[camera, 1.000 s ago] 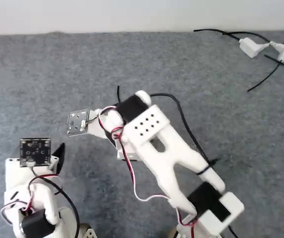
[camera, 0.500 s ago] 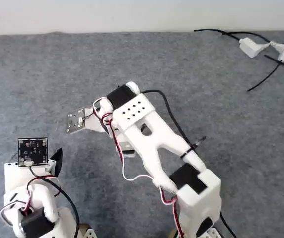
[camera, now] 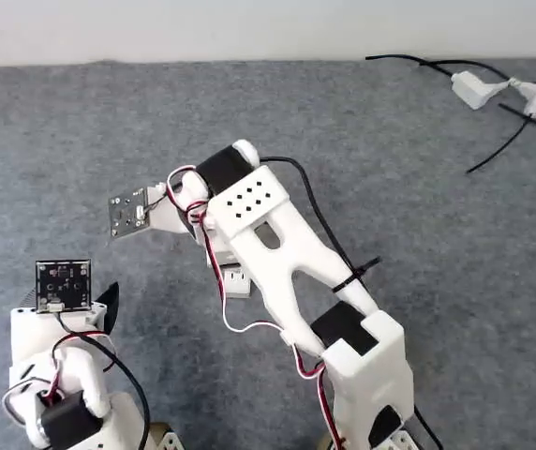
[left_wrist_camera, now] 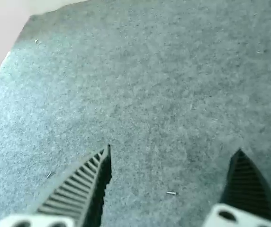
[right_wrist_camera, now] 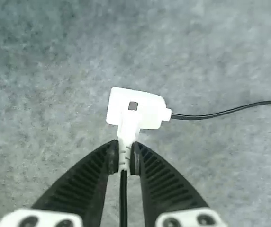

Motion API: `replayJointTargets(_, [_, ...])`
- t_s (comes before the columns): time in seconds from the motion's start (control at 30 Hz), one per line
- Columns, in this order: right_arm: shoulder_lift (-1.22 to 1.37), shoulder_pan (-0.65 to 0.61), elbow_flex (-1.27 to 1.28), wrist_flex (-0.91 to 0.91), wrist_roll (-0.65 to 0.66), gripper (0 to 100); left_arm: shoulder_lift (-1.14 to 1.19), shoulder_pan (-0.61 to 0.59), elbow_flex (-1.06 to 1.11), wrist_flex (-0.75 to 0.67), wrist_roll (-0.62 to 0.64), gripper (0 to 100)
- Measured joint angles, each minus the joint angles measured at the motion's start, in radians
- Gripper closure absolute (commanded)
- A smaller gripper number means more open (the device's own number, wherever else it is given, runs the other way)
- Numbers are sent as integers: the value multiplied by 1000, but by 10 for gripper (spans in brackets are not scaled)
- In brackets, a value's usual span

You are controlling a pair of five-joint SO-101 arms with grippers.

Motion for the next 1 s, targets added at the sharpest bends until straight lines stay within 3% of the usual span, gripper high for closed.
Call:
replayJointTargets(0.23, [107, 0, 0, 0, 9, 990, 0, 0, 5, 0, 0, 627])
replayJointTargets(1.0, [97, 83, 21, 0, 9, 990, 0, 0, 34, -15, 0, 627])
